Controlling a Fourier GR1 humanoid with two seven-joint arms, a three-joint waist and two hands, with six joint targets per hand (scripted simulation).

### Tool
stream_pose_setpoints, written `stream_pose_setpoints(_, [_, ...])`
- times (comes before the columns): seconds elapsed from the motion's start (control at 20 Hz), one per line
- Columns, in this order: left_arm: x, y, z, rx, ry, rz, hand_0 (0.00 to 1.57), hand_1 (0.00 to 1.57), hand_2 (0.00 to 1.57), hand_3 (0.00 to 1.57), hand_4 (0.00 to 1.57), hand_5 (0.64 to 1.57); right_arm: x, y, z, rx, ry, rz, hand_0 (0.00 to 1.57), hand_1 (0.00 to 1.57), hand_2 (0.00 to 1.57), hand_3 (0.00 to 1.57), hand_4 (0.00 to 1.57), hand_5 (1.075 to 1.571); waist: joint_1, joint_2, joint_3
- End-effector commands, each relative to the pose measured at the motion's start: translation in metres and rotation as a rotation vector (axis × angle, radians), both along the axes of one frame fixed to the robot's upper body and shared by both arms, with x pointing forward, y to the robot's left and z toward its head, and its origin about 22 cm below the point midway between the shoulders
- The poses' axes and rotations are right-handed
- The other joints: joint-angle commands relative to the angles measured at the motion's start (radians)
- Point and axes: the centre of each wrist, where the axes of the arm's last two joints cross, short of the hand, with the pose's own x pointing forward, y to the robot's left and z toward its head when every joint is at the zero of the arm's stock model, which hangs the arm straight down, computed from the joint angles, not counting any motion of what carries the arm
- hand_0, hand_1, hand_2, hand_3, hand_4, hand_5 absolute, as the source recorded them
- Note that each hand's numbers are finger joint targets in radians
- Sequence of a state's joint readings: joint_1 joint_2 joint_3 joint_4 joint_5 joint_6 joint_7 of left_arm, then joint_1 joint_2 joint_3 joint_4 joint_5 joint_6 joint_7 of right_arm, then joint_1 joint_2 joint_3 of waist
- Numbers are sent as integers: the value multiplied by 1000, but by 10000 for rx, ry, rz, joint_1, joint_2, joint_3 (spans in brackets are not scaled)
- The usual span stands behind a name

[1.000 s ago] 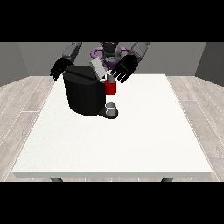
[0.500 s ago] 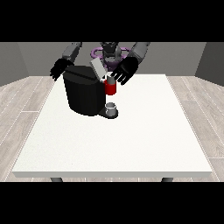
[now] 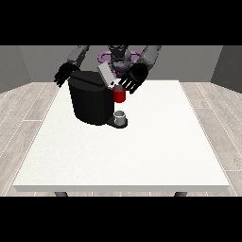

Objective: Insert the coffee pod into the coffee machine and close the lid

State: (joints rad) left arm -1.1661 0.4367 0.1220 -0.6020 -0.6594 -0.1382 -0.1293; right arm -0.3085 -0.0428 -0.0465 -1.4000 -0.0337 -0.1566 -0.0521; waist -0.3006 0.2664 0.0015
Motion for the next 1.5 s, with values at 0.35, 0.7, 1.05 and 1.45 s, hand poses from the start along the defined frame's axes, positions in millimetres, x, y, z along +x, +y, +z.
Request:
stream_pose_setpoints(0.35, [-1,-5,10,629,91,-575,1051,1051,1118,953,365,1571,0,-5,-22,-79,-8,-831,0,0,0,0,431,1571,751,-50,-9])
stream_pose_setpoints(0.7, [0,-6,11,819,-97,-321,912,912,1022,865,363,1571,3,4,-6,-77,-346,-40,0,0,0,0,470,1571,221,50,-12])
stream_pose_setpoints(1.05, [0,-1,9,1683,341,-297,0,0,0,0,0,1571,5,3,-3,77,-126,-272,0,0,0,0,375,1571,127,67,-12])
stream_pose_setpoints(1.45, [-1,-13,-4,1743,538,-707,0,0,0,0,0,1571,1,0,-21,185,424,-714,0,0,0,0,378,1571,639,-575,-12])
